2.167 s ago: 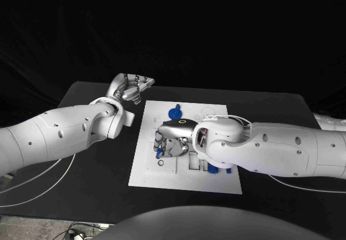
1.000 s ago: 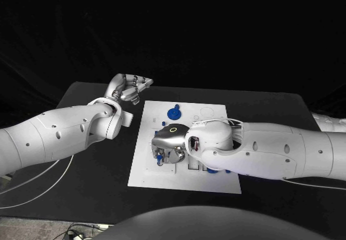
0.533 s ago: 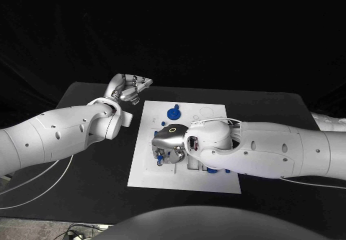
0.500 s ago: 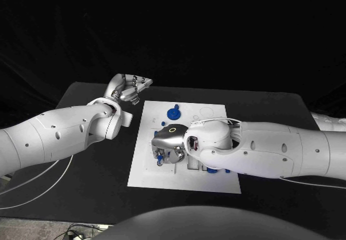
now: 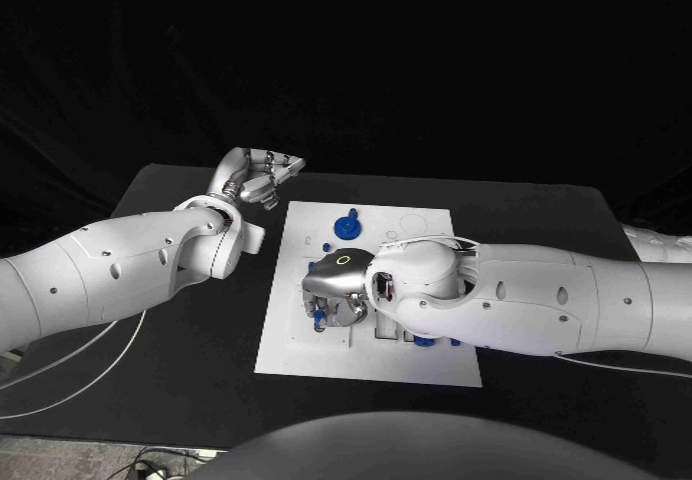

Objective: Assemble the parts on the task board

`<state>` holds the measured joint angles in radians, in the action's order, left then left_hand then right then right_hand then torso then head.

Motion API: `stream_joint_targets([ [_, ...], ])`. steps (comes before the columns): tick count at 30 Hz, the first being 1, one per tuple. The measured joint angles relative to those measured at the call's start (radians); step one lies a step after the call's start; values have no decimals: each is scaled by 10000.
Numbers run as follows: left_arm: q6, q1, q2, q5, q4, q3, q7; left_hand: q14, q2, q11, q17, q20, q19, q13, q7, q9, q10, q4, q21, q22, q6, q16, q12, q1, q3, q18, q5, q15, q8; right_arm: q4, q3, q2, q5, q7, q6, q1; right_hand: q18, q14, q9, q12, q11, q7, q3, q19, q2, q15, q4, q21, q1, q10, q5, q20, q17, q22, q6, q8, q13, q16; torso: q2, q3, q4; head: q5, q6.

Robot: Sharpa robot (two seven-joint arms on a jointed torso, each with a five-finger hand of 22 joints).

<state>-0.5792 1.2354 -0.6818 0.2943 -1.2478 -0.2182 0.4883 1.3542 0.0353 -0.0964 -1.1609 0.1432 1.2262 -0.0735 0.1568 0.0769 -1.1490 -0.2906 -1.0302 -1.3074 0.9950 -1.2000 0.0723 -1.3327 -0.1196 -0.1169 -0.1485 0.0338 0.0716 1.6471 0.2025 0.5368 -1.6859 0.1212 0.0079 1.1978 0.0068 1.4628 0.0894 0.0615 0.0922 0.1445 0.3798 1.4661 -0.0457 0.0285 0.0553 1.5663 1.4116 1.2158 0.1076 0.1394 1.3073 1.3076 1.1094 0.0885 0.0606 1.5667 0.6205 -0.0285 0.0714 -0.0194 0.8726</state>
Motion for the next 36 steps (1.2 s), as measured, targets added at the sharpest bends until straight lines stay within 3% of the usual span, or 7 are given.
stream_joint_targets([
  [36, 0, 0, -7, 4, -9, 3, -3, 0, 0, 0, 0, 0, 0, 0, 0, 0, 0, -3, 0, 0, 0, 0, 0, 0, -58, 1, -53, 0, 0, -90, 8, -101, 38, 16, 99, -51, -1, 36, -18, 0, 1, 17, -2, 0, -1, 36, 0, 0, -1, -71, -19, 0, 6, -3, -54, -100, 1, 0, -4, 0, -6, -9, 0],
])
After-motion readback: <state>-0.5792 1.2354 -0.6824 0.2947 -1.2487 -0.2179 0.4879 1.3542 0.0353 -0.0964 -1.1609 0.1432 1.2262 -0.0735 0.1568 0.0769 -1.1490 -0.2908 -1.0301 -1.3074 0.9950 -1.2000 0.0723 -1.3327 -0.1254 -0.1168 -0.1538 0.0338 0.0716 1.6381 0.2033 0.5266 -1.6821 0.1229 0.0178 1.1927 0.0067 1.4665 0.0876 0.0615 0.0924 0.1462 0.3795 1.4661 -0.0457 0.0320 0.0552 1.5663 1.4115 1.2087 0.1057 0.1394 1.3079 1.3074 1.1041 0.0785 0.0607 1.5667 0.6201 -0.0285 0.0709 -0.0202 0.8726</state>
